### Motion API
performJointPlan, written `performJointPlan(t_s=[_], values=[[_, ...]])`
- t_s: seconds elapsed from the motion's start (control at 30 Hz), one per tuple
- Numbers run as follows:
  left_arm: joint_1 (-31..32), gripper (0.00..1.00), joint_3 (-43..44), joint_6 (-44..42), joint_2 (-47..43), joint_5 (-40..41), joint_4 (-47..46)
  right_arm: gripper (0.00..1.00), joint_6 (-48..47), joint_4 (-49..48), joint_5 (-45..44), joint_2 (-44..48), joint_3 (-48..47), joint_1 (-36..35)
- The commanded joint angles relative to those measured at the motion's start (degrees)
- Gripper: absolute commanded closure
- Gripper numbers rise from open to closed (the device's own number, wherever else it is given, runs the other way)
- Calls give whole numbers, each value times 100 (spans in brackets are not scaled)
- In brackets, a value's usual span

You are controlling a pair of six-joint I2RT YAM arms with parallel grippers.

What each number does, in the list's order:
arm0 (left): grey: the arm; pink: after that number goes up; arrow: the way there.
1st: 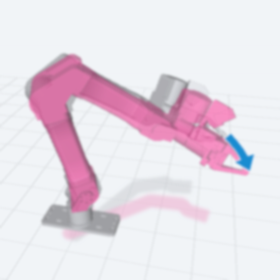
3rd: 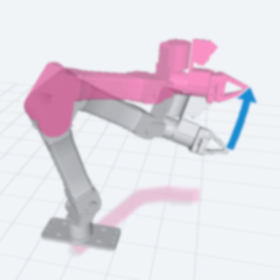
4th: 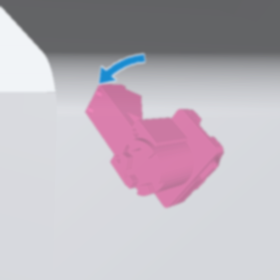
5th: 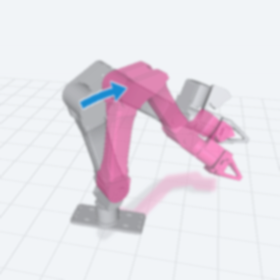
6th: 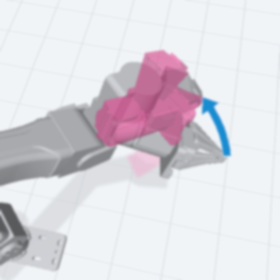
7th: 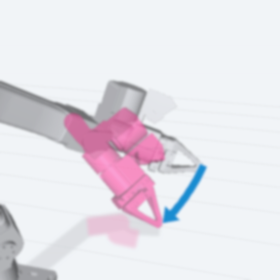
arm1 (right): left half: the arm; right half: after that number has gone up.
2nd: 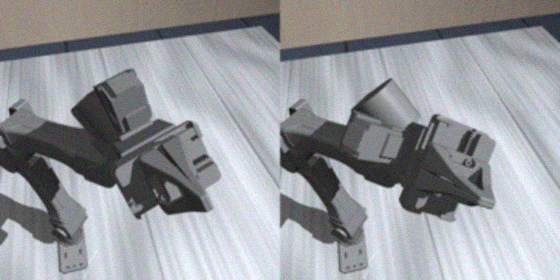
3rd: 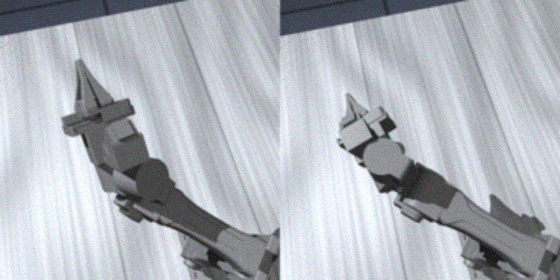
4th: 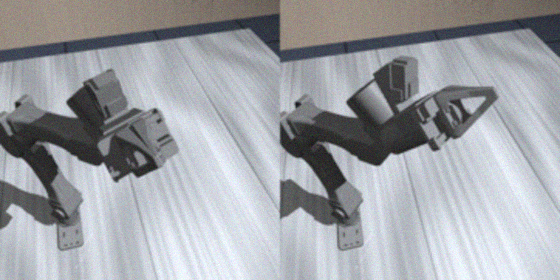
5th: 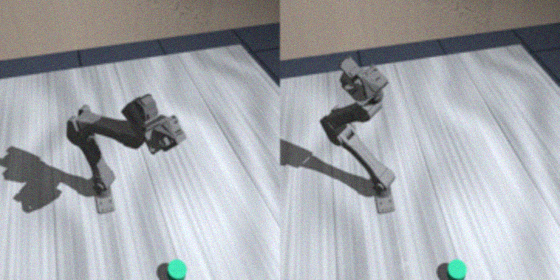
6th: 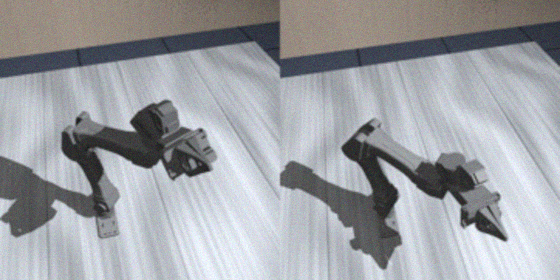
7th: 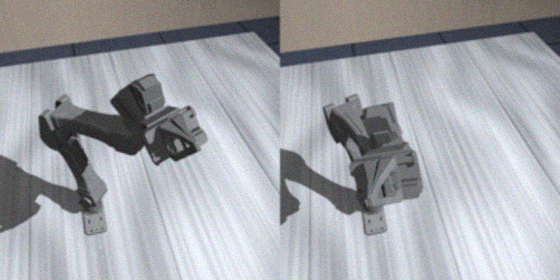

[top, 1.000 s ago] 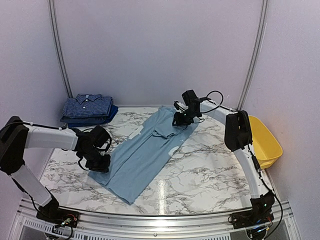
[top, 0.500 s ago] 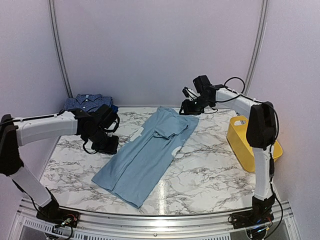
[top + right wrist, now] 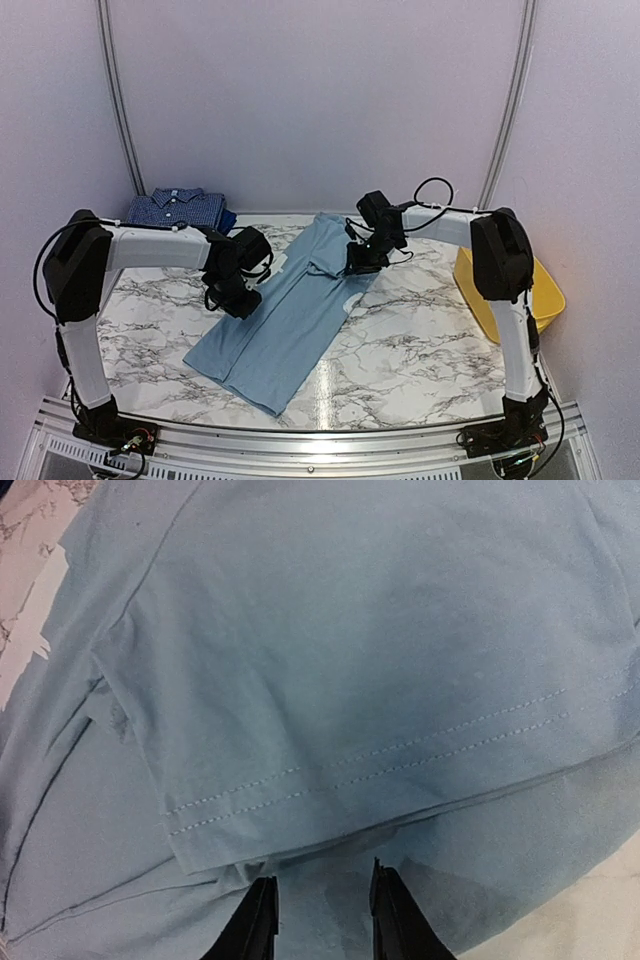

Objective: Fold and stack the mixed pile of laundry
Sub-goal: Rotate the rectangle-folded T-shirt at the center of the board.

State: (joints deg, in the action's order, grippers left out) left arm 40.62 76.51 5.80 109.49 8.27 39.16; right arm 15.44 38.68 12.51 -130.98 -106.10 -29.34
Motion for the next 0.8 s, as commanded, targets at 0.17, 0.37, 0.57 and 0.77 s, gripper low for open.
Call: performJointPlan(t_s=[0.17,0.37,0.57,0.77], values=[[641,100,-776,78,101,-111,101,74,-277,314,-594,-744,-598,40],[1359,100,-877,821,151,-476,87,75,-657,457,-673,-1344,-1448,128],[1816,100,-79,1359,436,-790,94,72,-1133,364,-517,-1926,-2584,131],[1772,100,198,1529,202,-435,101,60,-1158,316,-254,-1280,-2755,140]])
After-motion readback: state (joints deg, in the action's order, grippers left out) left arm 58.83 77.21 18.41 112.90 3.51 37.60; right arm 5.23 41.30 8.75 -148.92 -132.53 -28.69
